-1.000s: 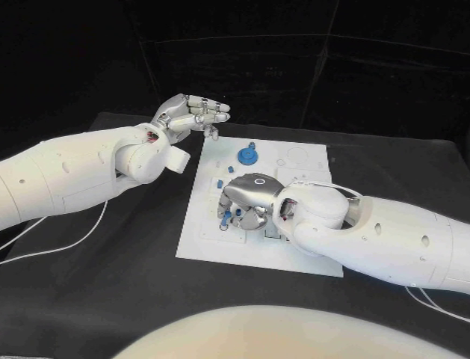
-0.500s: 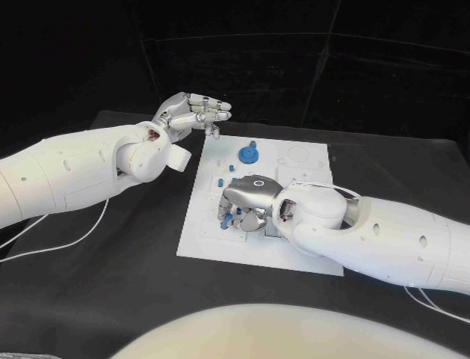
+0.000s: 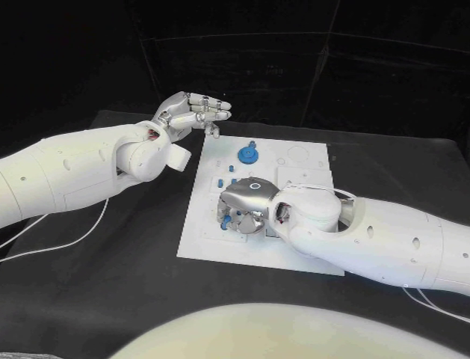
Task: Assemble the parts on the task board
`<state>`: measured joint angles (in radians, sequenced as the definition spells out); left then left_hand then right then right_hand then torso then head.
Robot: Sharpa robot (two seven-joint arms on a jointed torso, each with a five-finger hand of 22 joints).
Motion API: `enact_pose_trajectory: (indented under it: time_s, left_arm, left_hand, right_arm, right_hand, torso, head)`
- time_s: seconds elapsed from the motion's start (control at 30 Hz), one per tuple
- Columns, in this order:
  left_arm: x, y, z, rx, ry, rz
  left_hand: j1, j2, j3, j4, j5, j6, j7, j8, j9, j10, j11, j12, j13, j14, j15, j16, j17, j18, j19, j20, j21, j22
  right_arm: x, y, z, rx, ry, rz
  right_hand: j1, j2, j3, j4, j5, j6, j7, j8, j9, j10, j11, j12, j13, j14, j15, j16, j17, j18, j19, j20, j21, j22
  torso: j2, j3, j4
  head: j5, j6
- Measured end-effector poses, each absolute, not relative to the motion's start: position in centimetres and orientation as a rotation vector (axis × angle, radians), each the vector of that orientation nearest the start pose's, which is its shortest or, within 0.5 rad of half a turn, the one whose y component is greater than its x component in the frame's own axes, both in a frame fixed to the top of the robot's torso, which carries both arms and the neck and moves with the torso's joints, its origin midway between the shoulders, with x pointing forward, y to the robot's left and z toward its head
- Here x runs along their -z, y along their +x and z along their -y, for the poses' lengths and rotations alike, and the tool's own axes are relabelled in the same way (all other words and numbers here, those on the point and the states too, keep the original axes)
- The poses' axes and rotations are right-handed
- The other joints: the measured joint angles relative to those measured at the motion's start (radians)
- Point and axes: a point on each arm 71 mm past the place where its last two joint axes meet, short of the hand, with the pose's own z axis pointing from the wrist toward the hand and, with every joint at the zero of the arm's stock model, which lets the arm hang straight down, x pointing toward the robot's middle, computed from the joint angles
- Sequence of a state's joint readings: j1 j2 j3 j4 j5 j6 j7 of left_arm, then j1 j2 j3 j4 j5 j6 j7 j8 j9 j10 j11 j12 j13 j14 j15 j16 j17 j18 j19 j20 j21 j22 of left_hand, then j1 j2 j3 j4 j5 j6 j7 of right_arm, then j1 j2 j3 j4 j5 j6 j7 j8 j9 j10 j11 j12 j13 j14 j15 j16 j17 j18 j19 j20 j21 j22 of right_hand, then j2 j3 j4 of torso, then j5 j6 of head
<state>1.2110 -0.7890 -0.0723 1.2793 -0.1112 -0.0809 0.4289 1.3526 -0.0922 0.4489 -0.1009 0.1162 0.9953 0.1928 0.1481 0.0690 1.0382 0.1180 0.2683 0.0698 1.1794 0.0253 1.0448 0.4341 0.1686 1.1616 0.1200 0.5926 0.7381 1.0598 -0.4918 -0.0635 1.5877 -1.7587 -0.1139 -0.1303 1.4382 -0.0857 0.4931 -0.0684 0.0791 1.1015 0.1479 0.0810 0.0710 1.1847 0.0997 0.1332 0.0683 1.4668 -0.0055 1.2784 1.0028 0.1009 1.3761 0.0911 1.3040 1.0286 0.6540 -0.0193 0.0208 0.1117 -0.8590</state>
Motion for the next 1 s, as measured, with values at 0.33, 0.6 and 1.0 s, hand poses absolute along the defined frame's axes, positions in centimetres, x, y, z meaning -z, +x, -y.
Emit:
enact_pose_trajectory:
  time_s: [0.33,0.6,1.0]
  left_arm:
    - [19.4,52.4,-24.4,1.56,-0.957,-1.483]
    - [19.4,52.4,-24.4,1.56,-0.958,-1.484]
    - [19.4,52.4,-24.6,1.557,-0.959,-1.485]
  left_hand:
    - [0.0,0.0,0.0,0.0,0.0,0.0,0.0,0.0,0.0,-0.004,0.004,0.0,0.0,0.0,0.0,0.0,-0.002,0.0,0.0,0.0,0.0,0.0]
    - [0.0,0.0,0.0,0.0,0.0,0.0,0.0,0.0,0.0,-0.004,0.004,0.0,0.0,0.0,0.0,0.0,-0.002,0.0,0.0,0.0,0.0,0.0]
    - [0.0,0.0,0.0,0.0,0.0,0.0,0.0,0.0,0.0,-0.004,0.004,0.0,0.0,0.0,0.0,0.0,-0.002,0.0,0.0,0.0,0.0,0.0]
  right_arm:
    - [24.0,39.2,0.1,-0.893,-0.72,-1.721]
    - [24.2,39.1,0.2,-0.895,-0.711,-1.715]
    - [23.3,39.0,3.6,-0.936,-0.603,-1.65]
  right_hand:
    - [-0.071,-0.046,-0.014,0.023,0.043,-0.059,0.018,-0.019,-0.009,-0.007,-0.011,-0.033,-0.001,-0.001,0.001,0.0,-0.013,0.0,-0.009,0.009,0.0,-0.013]
    - [-0.099,-0.075,-0.093,0.035,0.043,-0.192,0.027,-0.019,-0.007,-0.155,0.012,-0.066,-0.005,-0.002,0.016,-0.03,-0.066,0.0,-0.029,0.029,-0.038,-0.075]
    - [-0.109,-0.064,-0.227,0.056,0.049,-0.229,0.018,-0.019,-0.004,-0.197,0.007,-0.02,-0.001,-0.002,0.016,-0.04,-0.089,0.0,-0.032,0.025,-0.054,-0.104]
  torso:
    - [0.0,0.0,0.0]
    - [0.0,0.0002,-0.0004]
    - [-0.001,0.0011,-0.0022]
  head:
    - [0.001,-0.001]
    - [0.001,0.0]
    - [-0.013,0.009]
